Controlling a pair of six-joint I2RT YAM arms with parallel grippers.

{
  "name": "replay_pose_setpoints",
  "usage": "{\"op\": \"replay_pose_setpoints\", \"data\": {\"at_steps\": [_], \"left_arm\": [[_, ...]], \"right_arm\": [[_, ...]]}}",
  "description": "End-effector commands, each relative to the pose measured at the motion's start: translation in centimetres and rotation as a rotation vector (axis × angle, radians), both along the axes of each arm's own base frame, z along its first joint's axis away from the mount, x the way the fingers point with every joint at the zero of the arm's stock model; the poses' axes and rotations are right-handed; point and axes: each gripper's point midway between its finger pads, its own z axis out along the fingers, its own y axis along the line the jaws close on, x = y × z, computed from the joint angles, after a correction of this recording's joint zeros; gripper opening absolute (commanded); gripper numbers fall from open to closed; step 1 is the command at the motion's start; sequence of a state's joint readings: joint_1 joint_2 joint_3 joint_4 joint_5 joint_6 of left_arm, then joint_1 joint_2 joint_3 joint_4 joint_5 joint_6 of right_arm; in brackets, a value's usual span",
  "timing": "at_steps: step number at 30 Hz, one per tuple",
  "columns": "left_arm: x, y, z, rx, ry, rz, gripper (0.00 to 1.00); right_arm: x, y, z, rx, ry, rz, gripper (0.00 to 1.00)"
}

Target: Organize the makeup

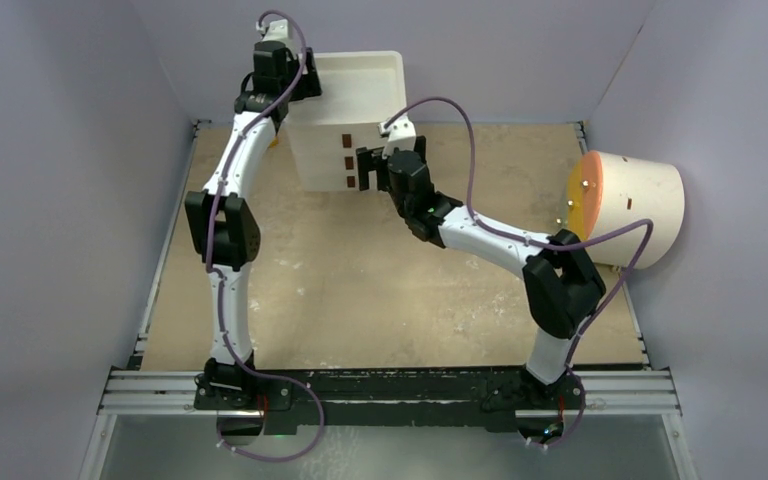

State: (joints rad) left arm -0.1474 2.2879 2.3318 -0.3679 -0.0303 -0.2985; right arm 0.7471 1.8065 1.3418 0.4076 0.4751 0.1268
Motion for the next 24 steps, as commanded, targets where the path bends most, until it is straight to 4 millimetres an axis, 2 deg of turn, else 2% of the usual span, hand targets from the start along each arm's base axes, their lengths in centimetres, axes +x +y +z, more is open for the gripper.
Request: {"op": "replay_pose_setpoints", "data": {"at_steps": [1, 6, 10, 13, 16, 17, 18, 20, 21, 22, 24], "left_arm": [[-3.1, -2.7, 3.3, 0.01, -0.008, -0.095, 0.79], [-5.2, -1.9, 11.5, 0.021, -0.207, -0.084, 0.82], [-8.3, 0.1, 18.7, 0.088, -0.398, -0.035, 0.84], [-12.1, 1.9, 24.1, 0.173, -0.555, 0.011, 0.85], [-17.5, 3.2, 29.5, 0.203, -0.722, 0.038, 0.86], [-19.5, 3.5, 30.5, 0.21, -0.759, 0.036, 0.86], [-21.3, 3.8, 31.2, 0.209, -0.786, 0.036, 0.87], [-24.6, 4.5, 31.1, 0.2, -0.805, 0.045, 0.87], [-25.6, 4.6, 29.7, 0.2, -0.788, 0.043, 0.87], [-27.4, 5.0, 29.4, 0.193, -0.801, 0.048, 0.88], [-28.8, 5.4, 27.6, 0.191, -0.789, 0.054, 0.88]], "right_arm": [[-1.2, -1.3, 3.7, 0.059, -0.045, 0.017, 0.99], [-2.6, -2.7, 5.3, 0.056, -0.066, 0.019, 0.99], [-3.9, -4.6, 6.9, 0.056, -0.095, -0.005, 0.99], [-4.9, -6.8, 8.4, 0.054, -0.11, -0.061, 0.99], [-5.8, -8.5, 9.8, 0.044, -0.122, -0.102, 0.99], [-6.1, -9.0, 10.1, 0.035, -0.122, -0.11, 0.99], [-6.5, -9.7, 10.5, 0.032, -0.123, -0.13, 0.99], [-7.4, -10.7, 10.7, 0.026, -0.127, -0.136, 0.99], [-7.8, -11.1, 10.8, 0.019, -0.133, -0.131, 0.99], [-8.1, -11.6, 10.6, 0.005, -0.135, -0.14, 0.99], [-8.6, -12.8, 10.5, -0.034, -0.142, -0.167, 0.99]]}}
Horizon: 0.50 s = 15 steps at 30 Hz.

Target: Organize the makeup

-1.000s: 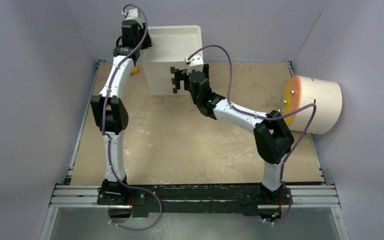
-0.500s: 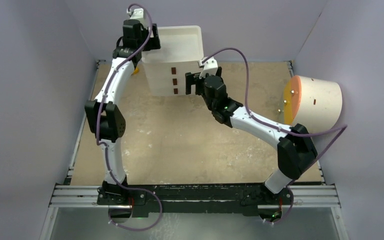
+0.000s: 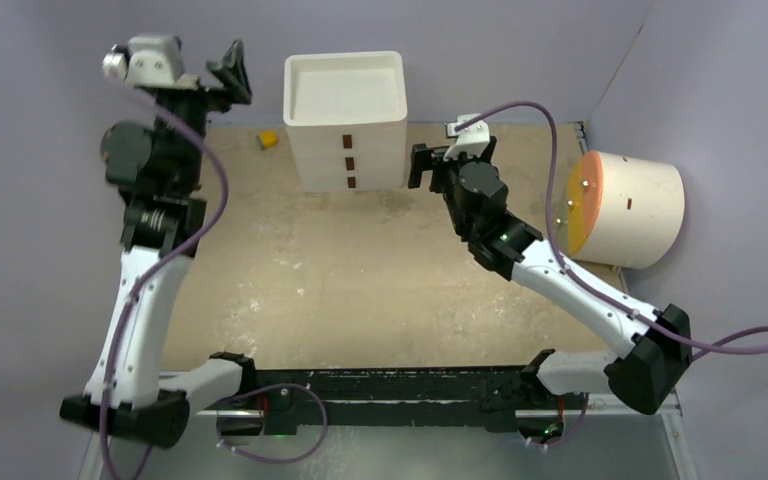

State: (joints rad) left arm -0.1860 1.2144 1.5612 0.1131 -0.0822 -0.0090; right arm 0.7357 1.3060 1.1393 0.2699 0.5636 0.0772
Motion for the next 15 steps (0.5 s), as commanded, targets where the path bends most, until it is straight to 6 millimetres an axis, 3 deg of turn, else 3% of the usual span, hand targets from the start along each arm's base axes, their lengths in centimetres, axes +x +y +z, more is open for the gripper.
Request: {"op": "replay_pose_setpoints", "data": {"at_steps": [1, 6, 15], "left_arm": [[-1.7, 0.9, -4.0, 0.017, 0.019, 0.033, 0.88], [-2.9, 1.5, -5.3, 0.008, 0.035, 0.054, 0.89], [-3.0, 1.6, -5.2, 0.002, 0.029, 0.056, 0.91]], "right_arm": [[-1.2, -3.4, -0.4, -0.084, -0.002, -0.092, 0.99], [-2.2, -5.6, 1.0, -0.146, -0.063, -0.136, 0.99], [-2.4, -6.5, 2.3, -0.149, -0.135, -0.166, 0.99]]}}
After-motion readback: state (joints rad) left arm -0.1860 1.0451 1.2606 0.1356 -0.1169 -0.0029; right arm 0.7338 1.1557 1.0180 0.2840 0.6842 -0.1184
